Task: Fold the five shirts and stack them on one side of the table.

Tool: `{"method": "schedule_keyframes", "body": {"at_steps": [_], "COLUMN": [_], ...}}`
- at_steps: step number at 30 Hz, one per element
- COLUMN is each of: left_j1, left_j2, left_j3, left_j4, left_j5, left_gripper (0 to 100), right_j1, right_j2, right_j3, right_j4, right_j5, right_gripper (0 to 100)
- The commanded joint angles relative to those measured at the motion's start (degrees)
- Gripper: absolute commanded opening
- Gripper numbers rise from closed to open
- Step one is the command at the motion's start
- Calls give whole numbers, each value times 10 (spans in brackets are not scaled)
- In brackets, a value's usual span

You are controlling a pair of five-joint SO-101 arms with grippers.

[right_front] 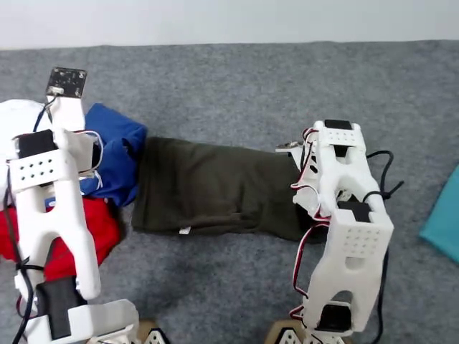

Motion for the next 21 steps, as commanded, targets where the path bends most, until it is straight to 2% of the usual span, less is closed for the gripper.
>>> {"method": "schedule_keyframes", "body": {"at_steps": [1, 9, 12, 21], "left_j1": [21, 27, 28, 24], "left_j2": [-24, -25, -25, -29], "left_j3": [-5, -5, -5, -5], "left_j4": [-10, -11, -11, -7], "left_j5": [-1, -1, -1, -1], "left_gripper": [36, 36, 36, 36], "right_j1": [2, -33, -41, 29], "right_j2": [-73, -175, -189, -86], "right_j3": [2, 1, 2, 1], "right_j4": [18, 16, -14, -110], "right_j5": [-2, -3, -4, -2], "right_gripper": [9, 9, 9, 9]}}
